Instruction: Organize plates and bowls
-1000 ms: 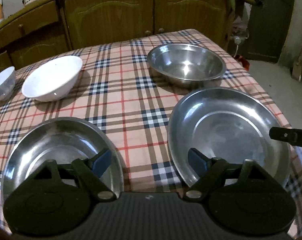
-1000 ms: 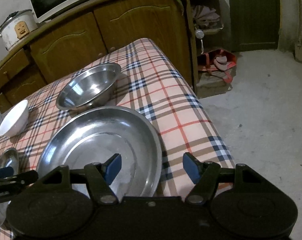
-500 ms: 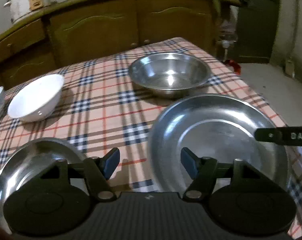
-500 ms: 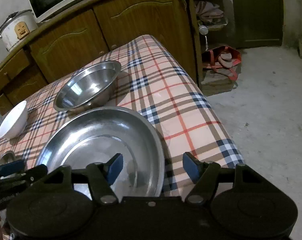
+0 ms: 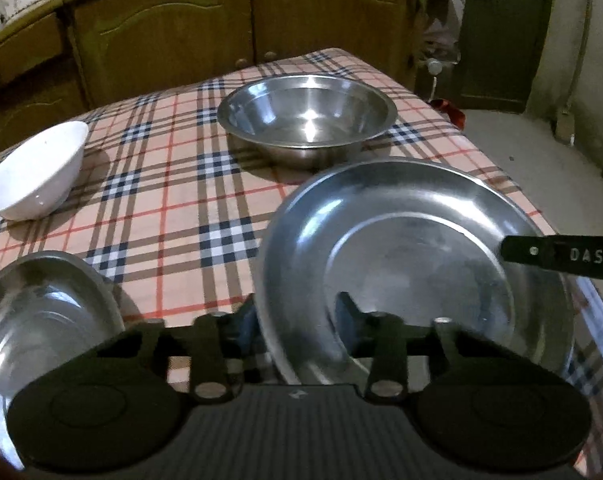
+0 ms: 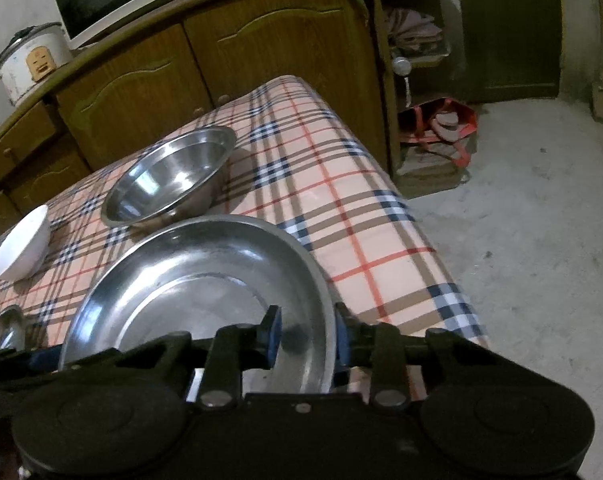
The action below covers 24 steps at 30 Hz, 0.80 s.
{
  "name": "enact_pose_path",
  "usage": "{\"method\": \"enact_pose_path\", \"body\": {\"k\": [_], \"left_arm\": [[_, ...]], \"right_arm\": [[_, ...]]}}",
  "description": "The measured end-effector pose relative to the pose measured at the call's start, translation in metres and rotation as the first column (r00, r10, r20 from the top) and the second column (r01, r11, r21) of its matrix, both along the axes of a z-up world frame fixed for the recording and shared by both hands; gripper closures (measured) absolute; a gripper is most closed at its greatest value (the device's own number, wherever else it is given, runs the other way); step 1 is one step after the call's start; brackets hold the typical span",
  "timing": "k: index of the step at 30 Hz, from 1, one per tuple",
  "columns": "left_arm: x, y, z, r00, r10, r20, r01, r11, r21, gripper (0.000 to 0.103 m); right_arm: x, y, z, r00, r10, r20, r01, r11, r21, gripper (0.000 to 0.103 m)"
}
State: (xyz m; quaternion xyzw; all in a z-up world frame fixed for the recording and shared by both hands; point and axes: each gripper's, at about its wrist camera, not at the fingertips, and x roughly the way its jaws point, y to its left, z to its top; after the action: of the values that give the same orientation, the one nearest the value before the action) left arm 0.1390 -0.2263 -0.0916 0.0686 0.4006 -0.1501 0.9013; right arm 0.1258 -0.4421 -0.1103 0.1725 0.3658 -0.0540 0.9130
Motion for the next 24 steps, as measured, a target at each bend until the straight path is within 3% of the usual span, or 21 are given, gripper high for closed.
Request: {"method": "enact_pose_path", "body": {"k": [3, 24], "left_arm": [[0.003, 0.005, 0.003, 1.0, 0.006, -0.023, -0.007, 0.999, -0.052, 0.079], [-0.043, -0.01, 0.065, 0.986, -0.093, 0.138, 0.106, 0.99, -0.092, 0.079]], "right_arm": [[-0.003, -0.008, 0.001, 0.999, -0.039, -0.004, 0.039, 0.999, 0.009, 0.077], [-0.084, -0.019, 0.071, 0.962, -0.174, 0.209, 0.18, 0.984, -0.011, 0.08]]}}
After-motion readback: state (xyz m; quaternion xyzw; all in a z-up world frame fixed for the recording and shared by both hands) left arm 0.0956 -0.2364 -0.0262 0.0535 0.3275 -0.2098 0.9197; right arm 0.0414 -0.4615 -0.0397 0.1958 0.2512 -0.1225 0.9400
